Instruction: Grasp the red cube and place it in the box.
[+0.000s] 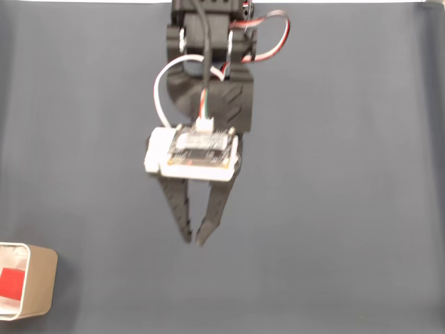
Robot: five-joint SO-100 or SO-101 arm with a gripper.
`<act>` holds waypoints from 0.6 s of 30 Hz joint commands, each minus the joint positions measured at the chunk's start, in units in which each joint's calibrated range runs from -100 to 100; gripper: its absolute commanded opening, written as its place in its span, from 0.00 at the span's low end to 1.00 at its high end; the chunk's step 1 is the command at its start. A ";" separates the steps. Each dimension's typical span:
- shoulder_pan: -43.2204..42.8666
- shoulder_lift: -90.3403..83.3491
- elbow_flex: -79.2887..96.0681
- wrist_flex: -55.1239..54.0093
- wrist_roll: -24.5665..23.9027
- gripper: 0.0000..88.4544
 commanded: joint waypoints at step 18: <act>-4.20 -35.18 42.74 -3.38 2.10 0.00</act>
